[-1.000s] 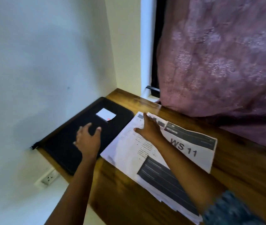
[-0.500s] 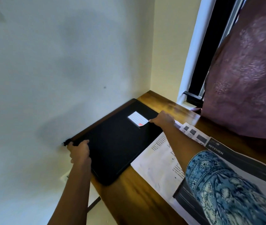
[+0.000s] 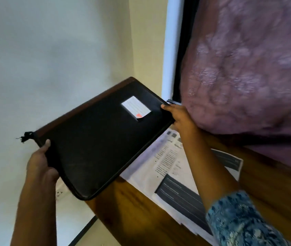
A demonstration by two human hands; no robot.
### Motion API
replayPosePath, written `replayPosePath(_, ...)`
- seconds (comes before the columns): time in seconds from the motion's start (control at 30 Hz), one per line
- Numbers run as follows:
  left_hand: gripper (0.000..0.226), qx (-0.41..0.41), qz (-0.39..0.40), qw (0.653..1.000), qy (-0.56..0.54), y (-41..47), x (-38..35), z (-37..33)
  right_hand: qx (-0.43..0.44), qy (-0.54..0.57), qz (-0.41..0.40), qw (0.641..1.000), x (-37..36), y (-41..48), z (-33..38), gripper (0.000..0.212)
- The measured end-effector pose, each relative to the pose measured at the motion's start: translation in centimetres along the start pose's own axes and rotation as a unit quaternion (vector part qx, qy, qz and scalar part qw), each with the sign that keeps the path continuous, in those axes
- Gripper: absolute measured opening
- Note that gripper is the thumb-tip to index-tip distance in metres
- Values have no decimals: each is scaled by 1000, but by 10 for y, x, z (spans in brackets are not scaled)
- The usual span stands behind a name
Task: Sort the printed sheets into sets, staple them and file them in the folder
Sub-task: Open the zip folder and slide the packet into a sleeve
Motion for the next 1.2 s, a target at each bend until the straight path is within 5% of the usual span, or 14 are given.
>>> replayPosePath(0.17, 17, 60, 138, 988, -35, -90, -70, 85, 32, 244, -108, 963, 125, -132, -21, 44)
replayPosePath(0.27, 48, 105, 240, 965, -16, -140, -95, 162, -1, 242, -191, 951, 188, -232, -57, 49)
replayPosePath(0.33, 26, 156, 282, 945, 52, -174, -100, 217, -19, 193, -303, 933, 249, -304, -70, 44)
replayPosePath(0.43, 17, 270, 351, 888, 124, -222, -95, 277, -37, 177, -368, 912, 330, -397, -74, 41)
replayPosePath(0.53, 64, 367, 418, 801, 223, -259, -93, 324, -42, 102, -387, 915, 403, -452, -70, 36)
replayPosePath(0.6, 64, 353, 448, 730, 375, -284, -96, 354, -53, 12, -373, 926, 443, -465, -70, 35)
replayPosePath(0.73, 53, 135, 512, 651, 544, -330, -128, 394, -90, -174, -353, 915, 500, -458, -85, 43)
replayPosePath(0.87, 38, 7, 464, 616, 637, -347, -140, 411, -139, -359, -323, 865, 485, -457, -88, 58)
replayPosePath(0.97, 38, -27, 442, 583, 682, -355, -141, 416, -140, -361, -277, 879, 430, -481, -109, 68)
replayPosePath(1.1, 30, -31, 423, 579, 697, -365, -142, 412, -9, -354, -259, 898, 337, -541, -133, 32)
replayPosePath(1.2, 25, 25, 435, 616, 657, -369, -137, 415, -50, -215, -230, 948, 286, -576, -165, 15)
Point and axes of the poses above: each hand's wrist, its own y-axis towards the middle knuckle, its own x-axis out of the back of the hand, z = x × y, the point moved 7 cm from there along y, towards the middle knuckle, and after that the axes turned 7 degrees about z, right-handed, at the moved point
